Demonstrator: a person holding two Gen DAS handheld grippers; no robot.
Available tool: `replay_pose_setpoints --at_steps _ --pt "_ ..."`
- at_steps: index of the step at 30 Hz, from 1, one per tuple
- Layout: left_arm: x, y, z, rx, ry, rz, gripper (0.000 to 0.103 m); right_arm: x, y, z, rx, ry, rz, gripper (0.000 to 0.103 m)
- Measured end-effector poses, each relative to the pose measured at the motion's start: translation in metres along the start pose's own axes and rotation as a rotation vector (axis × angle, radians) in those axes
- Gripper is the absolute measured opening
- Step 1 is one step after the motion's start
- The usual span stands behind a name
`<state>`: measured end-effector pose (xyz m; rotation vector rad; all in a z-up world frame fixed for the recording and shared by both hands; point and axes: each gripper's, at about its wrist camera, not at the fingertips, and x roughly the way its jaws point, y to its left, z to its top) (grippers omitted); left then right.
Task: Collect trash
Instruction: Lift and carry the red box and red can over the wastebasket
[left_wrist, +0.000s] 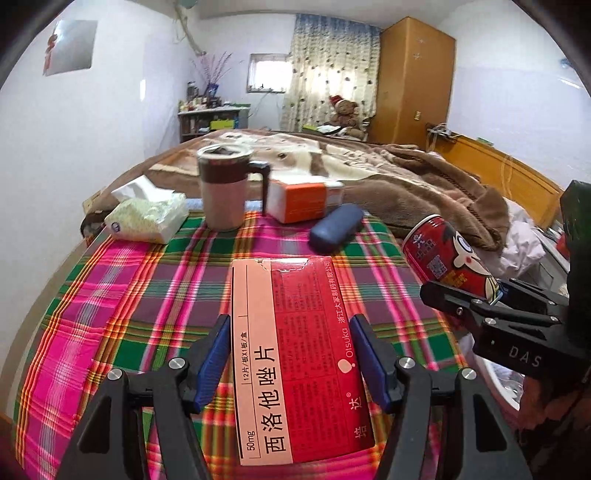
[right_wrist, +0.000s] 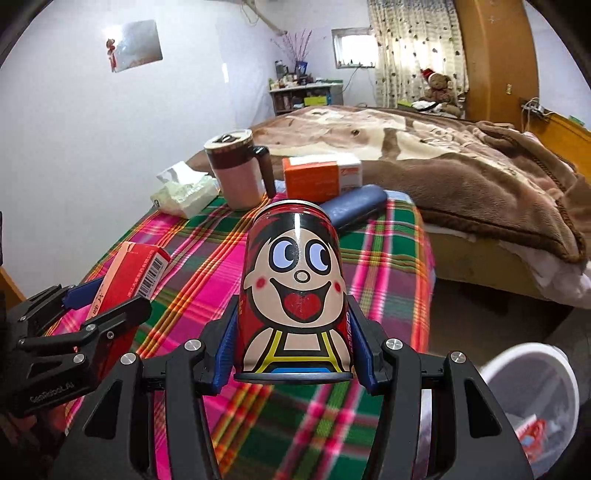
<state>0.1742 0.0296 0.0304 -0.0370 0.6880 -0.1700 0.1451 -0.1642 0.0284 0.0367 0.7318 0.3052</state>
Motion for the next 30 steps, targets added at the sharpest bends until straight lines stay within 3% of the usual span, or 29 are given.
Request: replay_pose_setpoints --at_steps 15,30 --pt "-0.031 -0.084 -0.013 0.104 -0.049 -0.143 0.065 -0.072 -0.043 -0.035 0.086 -0.077 -0.136 0.054" --pt "-0.015 -0.195 -0.031 0.243 0.01 -0.326 0.065 -0.1 -0.107 -0.07 0.233 -0.052 -0.358 0.054"
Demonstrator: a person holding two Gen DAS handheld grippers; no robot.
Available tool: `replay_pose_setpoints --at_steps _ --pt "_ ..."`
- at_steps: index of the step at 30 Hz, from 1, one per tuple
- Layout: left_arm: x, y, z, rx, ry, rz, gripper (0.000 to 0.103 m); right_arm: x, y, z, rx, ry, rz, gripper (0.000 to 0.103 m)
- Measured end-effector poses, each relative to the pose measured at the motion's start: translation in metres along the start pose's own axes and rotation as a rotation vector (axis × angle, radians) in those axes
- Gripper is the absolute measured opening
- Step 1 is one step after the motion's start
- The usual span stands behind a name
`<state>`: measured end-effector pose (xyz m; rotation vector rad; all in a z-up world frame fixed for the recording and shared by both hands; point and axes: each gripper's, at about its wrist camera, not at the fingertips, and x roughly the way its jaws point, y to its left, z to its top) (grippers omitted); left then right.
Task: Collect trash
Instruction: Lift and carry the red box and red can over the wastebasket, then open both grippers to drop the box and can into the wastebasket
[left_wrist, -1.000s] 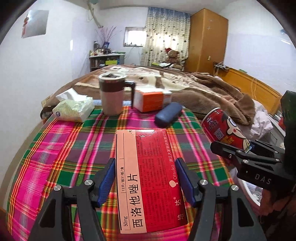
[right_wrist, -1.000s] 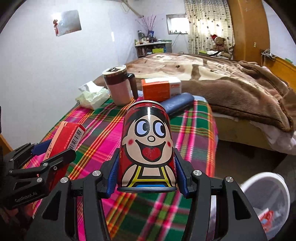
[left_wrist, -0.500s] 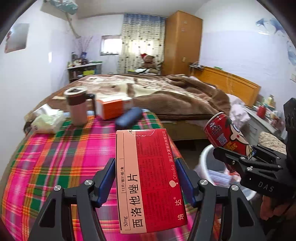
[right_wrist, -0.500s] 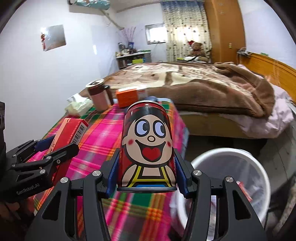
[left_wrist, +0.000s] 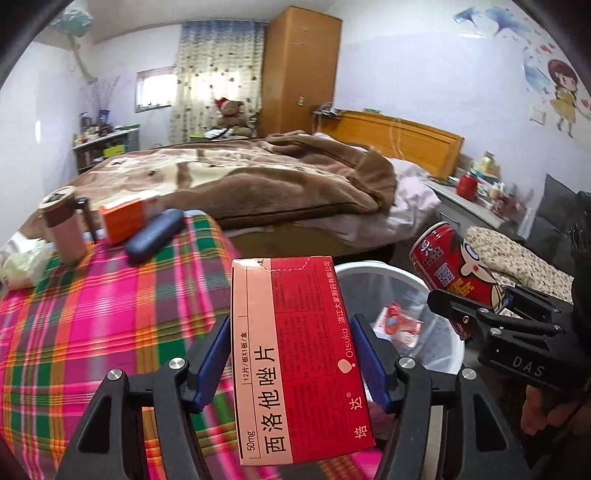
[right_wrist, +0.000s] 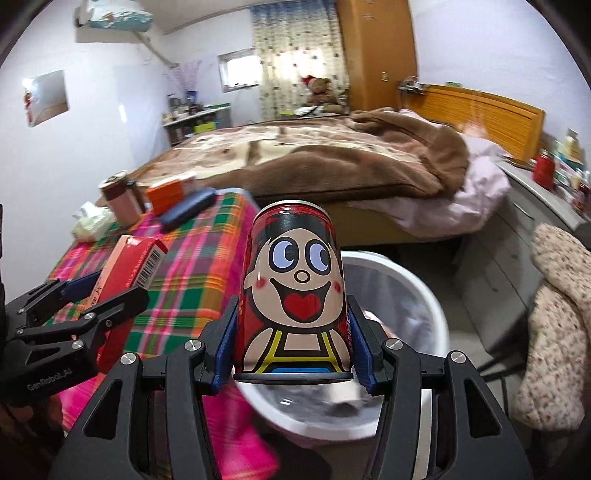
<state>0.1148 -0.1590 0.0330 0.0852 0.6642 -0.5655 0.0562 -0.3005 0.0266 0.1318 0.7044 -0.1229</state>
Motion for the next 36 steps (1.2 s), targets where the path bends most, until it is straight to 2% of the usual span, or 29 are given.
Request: replay_pose_setpoints --at_steps 10,14,25,27,29,36 --pt "0.051 -0.051 -0.005 0.059 0.077 -0.071 0.065 0.024 -0.046 -0.018 0.079 0.082 -0.088 0.054" --pt "0.069 -0.061 -0.007 0.075 0.107 -0.087 0.065 0.032 -0.06 -0.026 0.104 0.117 -0.079 0.054" --pt "0.104 -0.059 -0.007 0.052 0.159 -0.089 0.065 0.052 -0.075 -0.032 0.142 0.169 -0.083 0.054" --pt "0.106 -0.059 -0.008 0.058 0.161 -0.08 0.066 0.052 -0.077 -0.032 0.153 0.162 -0.085 0.056" --pt "0.107 -0.058 -0.009 0.058 0.165 -0.079 0.068 0.049 -0.076 -0.032 0.154 0.151 -0.074 0.068" --pt "0.099 -0.051 -0.009 0.042 0.152 -0.055 0.072 0.039 -0.072 -0.033 0.167 0.12 -0.063 0.068"
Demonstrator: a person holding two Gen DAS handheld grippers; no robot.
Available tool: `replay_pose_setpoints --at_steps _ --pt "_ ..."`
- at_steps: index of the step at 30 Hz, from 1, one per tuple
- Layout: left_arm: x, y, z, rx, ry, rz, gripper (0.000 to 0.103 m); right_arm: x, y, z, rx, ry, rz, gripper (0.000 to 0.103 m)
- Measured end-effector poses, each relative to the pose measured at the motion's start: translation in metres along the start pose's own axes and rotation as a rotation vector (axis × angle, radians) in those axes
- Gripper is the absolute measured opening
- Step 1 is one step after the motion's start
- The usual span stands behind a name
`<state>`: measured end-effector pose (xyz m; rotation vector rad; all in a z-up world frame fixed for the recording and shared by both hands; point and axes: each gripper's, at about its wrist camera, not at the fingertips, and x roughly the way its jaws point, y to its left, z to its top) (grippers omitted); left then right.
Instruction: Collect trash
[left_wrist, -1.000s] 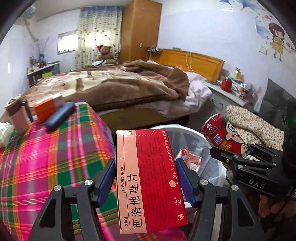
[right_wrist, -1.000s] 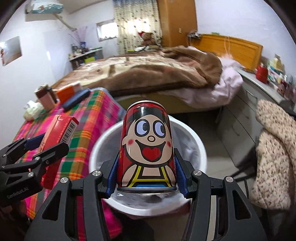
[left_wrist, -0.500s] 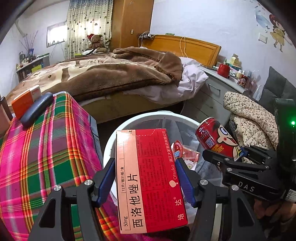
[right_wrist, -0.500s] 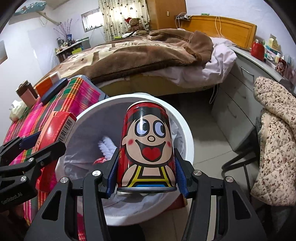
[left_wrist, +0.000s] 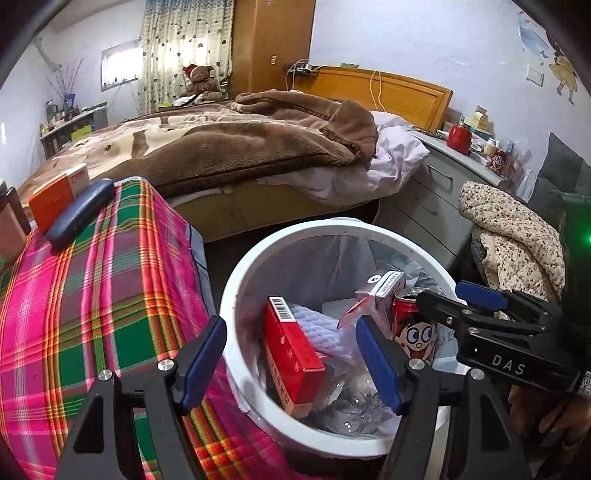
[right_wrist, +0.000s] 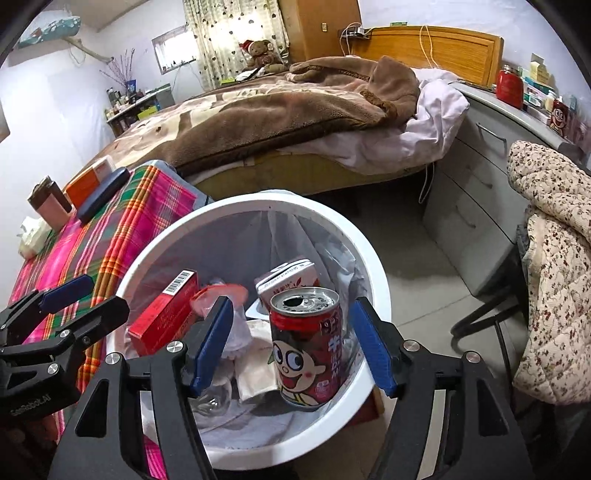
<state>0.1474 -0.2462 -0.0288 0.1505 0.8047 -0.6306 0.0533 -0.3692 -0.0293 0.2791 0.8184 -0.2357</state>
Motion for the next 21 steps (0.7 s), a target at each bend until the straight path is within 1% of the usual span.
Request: replay_pose_setpoints --at_steps 5,13,15,19,21 --pt "-0.014 0.005 -0.005 -0.009 -0.017 0.034 0.072 -0.008 0.007 -0.002 -0.003 -0.026 0.0 0.068" --pt "-0.054 0.012 -0.023 -0.018 -0.067 0.072 0.072 -0.033 0.029 -0.016 -0.031 -0.095 -0.015 0.068" --pt "-0.066 0.013 -0.03 -0.011 -0.087 0.083 0.072 -0.041 0.033 -0.021 -0.027 -0.115 -0.021 0.068" --pt "-0.091 0.013 -0.044 -0.004 -0.134 0.141 0.072 -0.058 0.041 -0.031 -0.031 -0.172 -0.029 0.068" --pt "-0.104 0.014 -0.051 -0.012 -0.158 0.144 0.072 -0.066 0.047 -0.037 -0.03 -0.194 -0.025 0.068"
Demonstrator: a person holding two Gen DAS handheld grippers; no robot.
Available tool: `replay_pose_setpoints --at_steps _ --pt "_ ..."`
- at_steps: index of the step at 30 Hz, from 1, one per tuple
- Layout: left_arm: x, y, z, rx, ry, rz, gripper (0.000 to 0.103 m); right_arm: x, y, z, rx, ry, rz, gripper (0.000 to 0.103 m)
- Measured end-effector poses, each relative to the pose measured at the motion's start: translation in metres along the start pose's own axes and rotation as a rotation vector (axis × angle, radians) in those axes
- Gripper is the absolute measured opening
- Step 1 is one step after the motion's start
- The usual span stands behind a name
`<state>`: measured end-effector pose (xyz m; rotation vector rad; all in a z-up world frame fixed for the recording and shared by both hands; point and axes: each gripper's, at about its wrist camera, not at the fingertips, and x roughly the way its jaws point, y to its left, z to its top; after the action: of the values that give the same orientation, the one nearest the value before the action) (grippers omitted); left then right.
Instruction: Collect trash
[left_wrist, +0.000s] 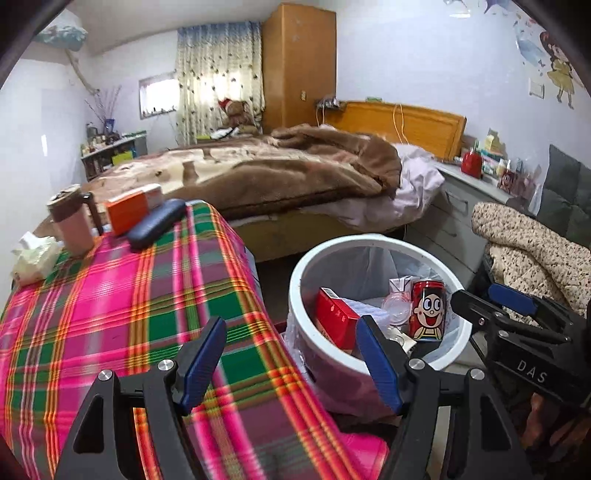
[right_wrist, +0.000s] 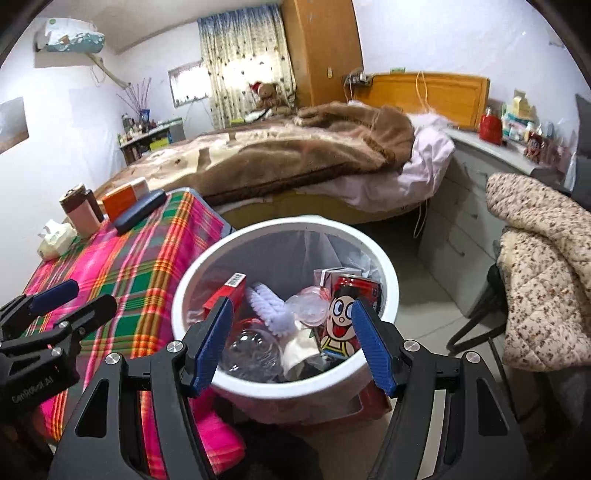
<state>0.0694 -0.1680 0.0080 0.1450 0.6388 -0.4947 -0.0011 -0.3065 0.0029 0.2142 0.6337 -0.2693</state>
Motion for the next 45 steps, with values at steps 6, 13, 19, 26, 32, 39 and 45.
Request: replay_pose_setpoints --at_steps 6,13,19,26,32,39,45 --pt "-0.03 0.012 -0.019 -0.05 -0.037 0.027 0.072 -0.019 0.013 -0.01 0.002 -0.04 0.024 0.068" --pt "-0.059 0.015 -0.04 -0.041 -0.079 0.124 0.072 -0.038 0.031 -0.028 -0.012 -0.098 -0.001 0.068" --pt "-0.079 0.013 -0.053 -0.025 -0.11 0.134 0.072 -0.051 0.039 -0.041 -0.021 -0.141 -0.034 0.068" --pt "-0.09 0.015 -0.056 -0.042 -0.13 0.145 0.072 -0.058 0.049 -0.047 -0.047 -0.163 -0.041 0.068" --pt "-0.09 0.015 -0.058 -0.044 -0.125 0.147 0.072 -0.059 0.051 -0.05 -0.043 -0.164 -0.035 0.068" --pt "-0.092 0.018 -0.059 -0.055 -0.127 0.148 0.072 -0.06 0.052 -0.052 -0.033 -0.166 -0.04 0.068" --pt "-0.092 0.019 -0.059 -0.059 -0.125 0.151 0.072 -0.061 0.053 -0.052 -0.032 -0.163 -0.039 0.068"
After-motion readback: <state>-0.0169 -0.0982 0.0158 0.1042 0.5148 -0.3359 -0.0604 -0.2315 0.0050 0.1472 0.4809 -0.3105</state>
